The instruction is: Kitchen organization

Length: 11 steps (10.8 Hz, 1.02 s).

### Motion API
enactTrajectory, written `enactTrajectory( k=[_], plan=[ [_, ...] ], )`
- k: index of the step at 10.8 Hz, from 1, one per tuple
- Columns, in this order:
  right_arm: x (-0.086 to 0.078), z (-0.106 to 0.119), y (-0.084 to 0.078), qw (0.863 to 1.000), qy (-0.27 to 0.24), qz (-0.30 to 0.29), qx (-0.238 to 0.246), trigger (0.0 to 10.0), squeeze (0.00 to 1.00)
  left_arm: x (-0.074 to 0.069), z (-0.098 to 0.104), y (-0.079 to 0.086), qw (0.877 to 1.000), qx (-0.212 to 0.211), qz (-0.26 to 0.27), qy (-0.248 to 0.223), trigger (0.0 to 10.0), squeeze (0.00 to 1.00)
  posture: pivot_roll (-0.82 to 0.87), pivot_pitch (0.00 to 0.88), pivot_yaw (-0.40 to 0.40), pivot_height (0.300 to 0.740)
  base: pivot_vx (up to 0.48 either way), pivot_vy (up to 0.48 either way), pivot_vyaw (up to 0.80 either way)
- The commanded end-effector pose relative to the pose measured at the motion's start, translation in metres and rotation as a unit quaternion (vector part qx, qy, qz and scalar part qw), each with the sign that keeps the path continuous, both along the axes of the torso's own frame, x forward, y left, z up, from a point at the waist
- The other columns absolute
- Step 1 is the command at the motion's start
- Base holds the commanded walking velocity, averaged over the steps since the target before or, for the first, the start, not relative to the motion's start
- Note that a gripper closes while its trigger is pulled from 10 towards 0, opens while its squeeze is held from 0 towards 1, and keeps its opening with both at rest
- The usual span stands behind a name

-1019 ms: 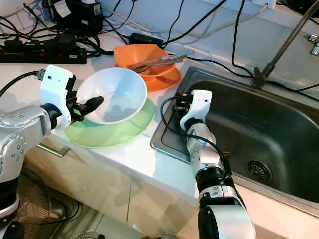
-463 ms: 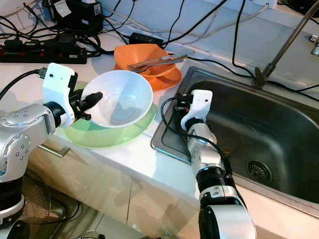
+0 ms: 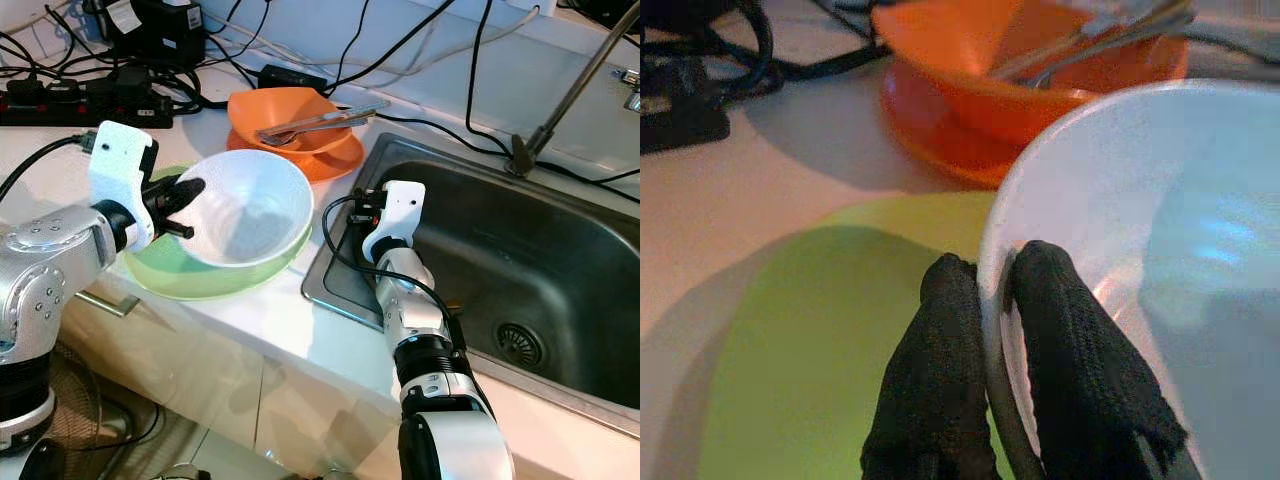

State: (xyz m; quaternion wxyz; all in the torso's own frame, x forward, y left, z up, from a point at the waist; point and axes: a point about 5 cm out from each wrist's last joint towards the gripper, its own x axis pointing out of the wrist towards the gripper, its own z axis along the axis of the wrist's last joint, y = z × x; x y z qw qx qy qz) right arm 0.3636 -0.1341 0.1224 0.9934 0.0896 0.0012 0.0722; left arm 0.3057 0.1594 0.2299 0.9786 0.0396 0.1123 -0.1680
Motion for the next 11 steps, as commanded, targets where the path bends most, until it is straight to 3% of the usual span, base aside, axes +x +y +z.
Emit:
enactTrajectory(
  k=[1, 2, 4, 6, 7, 8, 9, 11],
  plan=[
    [0.001, 0.000, -0.004, 1.000, 0.005, -0.006, -0.009, 10.0, 0.00, 0.003, -0.001, 0.000, 1.000, -0.004, 0.008, 0.002, 0.0, 0.00, 0.07, 0.055, -0.138, 0.740, 0.000, 0.000, 0.00],
    [0.001, 0.000, -0.004, 1.000, 0.005, -0.006, -0.009, 10.0, 0.00, 0.004, 0.001, 0.000, 1.000, -0.009, 0.013, -0.006, 0.0, 0.00, 0.07, 0.055, -0.138, 0.740, 0.000, 0.000, 0.00],
    [0.001, -0.001, -0.005, 1.000, 0.008, -0.009, -0.011, 10.0, 0.00, 0.011, 0.017, 0.002, 0.995, -0.060, 0.045, -0.073, 0.0, 0.00, 0.07, 0.058, -0.138, 0.740, 0.000, 0.000, 0.00],
    [0.001, 0.002, -0.007, 1.000, 0.004, -0.014, -0.010, 10.0, 0.00, 0.013, 0.040, 0.001, 0.980, -0.112, 0.056, -0.154, 0.0, 0.00, 0.07, 0.057, -0.138, 0.740, 0.000, 0.000, 0.00],
    [0.003, 0.007, -0.008, 1.000, -0.003, -0.016, -0.008, 10.0, 0.00, 0.014, 0.046, 0.000, 0.973, -0.124, 0.067, -0.182, 10.0, 0.00, 0.07, 0.055, -0.139, 0.740, 0.000, 0.000, 0.00],
    [0.004, 0.011, -0.008, 1.000, -0.009, -0.014, 0.000, 10.0, 0.88, 0.014, 0.049, -0.003, 0.971, -0.134, 0.065, -0.189, 10.0, 0.00, 0.07, 0.055, -0.139, 0.740, 0.000, 0.000, 0.00],
    [0.004, 0.014, -0.007, 1.000, -0.015, -0.012, 0.006, 10.0, 1.00, 0.015, 0.050, -0.006, 0.970, -0.138, 0.062, -0.192, 10.0, 0.00, 0.07, 0.055, -0.139, 0.740, 0.000, 0.000, 0.00],
    [0.010, 0.038, -0.009, 0.998, -0.046, -0.019, 0.039, 10.0, 1.00, 0.014, 0.053, -0.012, 0.965, -0.145, 0.059, -0.213, 10.0, 0.00, 0.06, 0.055, -0.143, 0.740, 0.000, 0.000, 0.00]
  ],
)
